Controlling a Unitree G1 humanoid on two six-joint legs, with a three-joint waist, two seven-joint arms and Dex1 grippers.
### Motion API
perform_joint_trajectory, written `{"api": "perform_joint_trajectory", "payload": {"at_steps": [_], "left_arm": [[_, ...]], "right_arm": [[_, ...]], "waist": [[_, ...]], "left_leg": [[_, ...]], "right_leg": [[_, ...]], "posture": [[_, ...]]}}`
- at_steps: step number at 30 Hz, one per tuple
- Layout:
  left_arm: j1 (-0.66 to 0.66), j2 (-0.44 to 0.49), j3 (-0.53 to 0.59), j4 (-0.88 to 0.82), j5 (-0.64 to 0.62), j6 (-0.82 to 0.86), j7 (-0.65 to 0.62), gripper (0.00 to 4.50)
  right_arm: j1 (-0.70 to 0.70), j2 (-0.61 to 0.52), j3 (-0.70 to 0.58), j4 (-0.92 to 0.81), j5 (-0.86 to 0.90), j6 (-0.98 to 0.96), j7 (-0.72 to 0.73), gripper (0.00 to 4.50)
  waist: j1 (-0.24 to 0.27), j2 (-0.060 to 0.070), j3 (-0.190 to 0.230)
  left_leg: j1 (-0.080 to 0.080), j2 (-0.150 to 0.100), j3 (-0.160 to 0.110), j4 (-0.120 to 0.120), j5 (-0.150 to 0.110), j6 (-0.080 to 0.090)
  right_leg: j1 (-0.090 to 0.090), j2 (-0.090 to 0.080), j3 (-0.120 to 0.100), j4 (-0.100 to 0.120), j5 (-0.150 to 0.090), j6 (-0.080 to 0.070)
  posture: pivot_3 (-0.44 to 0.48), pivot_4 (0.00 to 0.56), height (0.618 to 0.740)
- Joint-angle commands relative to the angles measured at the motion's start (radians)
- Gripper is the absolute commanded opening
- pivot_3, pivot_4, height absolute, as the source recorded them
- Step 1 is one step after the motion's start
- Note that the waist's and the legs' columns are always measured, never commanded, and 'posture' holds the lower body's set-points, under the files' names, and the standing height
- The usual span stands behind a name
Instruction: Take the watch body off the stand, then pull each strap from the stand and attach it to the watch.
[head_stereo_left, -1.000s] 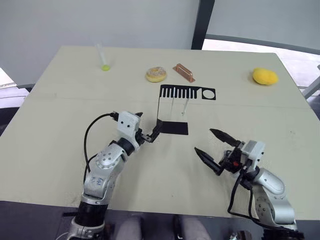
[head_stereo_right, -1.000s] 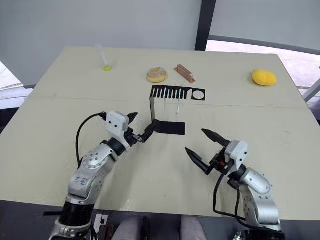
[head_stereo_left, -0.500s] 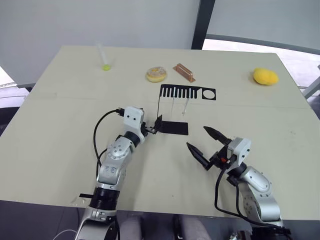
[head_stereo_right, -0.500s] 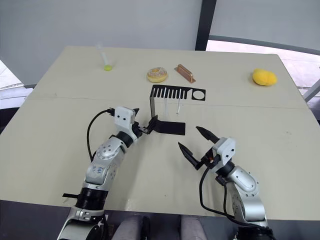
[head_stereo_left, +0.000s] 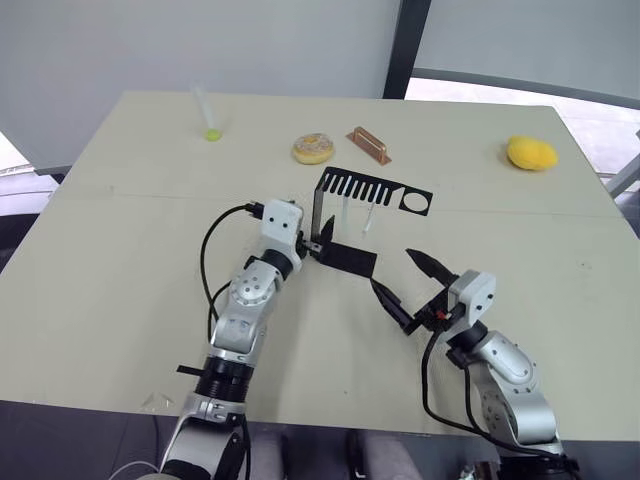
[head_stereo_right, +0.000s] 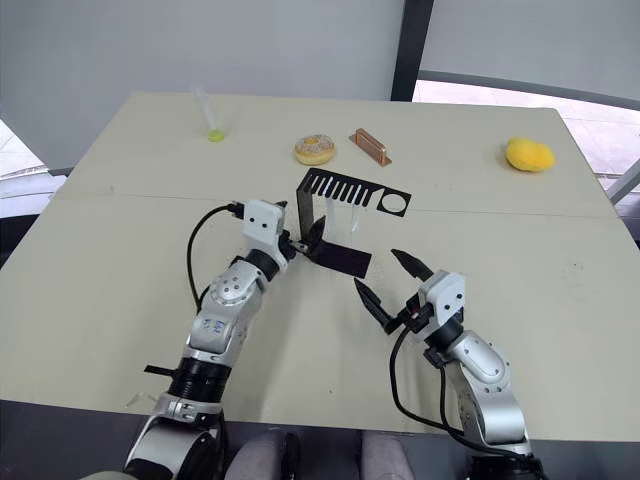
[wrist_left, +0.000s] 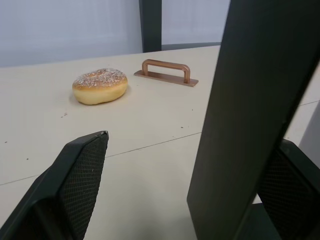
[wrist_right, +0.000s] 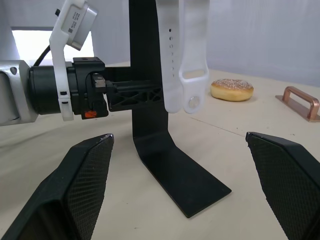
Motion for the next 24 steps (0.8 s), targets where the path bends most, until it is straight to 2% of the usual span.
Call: {"api": "perform_joint_trajectory", "payload": {"at_steps": [1, 8, 14, 24], "left_arm": [[-0.008, -0.007, -0.008, -0.034, 0.012, -0.015, -0.003, 3.66], [-0.006, -0.005, -0.025, -0.058, 0.035, -0.004, -0.002, 0.03], [0.002, -0.013, -0.041, -0.060, 0.051, -0.009, -0.001, 0.03], [0.012, -0.039, -0.032, -0.069, 0.078, 0.004, 0.054, 0.03]], "right_arm": [[-0.009, 0.006, -0.018, -0.046, -0.009, 0.003, -0.048, 4.50], [-0.012, 0.056, 0.026, -0.107, -0.041, 0.041, -0.132, 4.50], [-0.041, 0.130, 0.081, -0.167, -0.053, 0.178, -0.235, 4.50], [-0.157, 0.205, 0.140, -0.123, -0.195, 0.195, -0.360, 4.50]], "waist": [[0.000, 0.000, 0.000], [0.000, 0.000, 0.000], [0.000, 0.000, 0.000], [-0.001, 0.000, 0.000]], "left_leg": [[0.000, 0.000, 0.000, 0.000, 0.000, 0.000], [0.000, 0.000, 0.000, 0.000, 0.000, 0.000], [0.000, 0.000, 0.000, 0.000, 0.000, 0.000], [-0.001, 0.000, 0.000, 0.000, 0.000, 0.000]], "right_leg": [[0.000, 0.000, 0.000, 0.000, 0.000, 0.000], [0.000, 0.000, 0.000, 0.000, 0.000, 0.000], [0.000, 0.000, 0.000, 0.000, 0.000, 0.000], [-0.001, 0.000, 0.000, 0.000, 0.000, 0.000]], "posture": [[0.000, 0.150, 0.740], [0.000, 0.150, 0.740], [0.000, 0.150, 0.740], [0.000, 0.150, 0.740]]}}
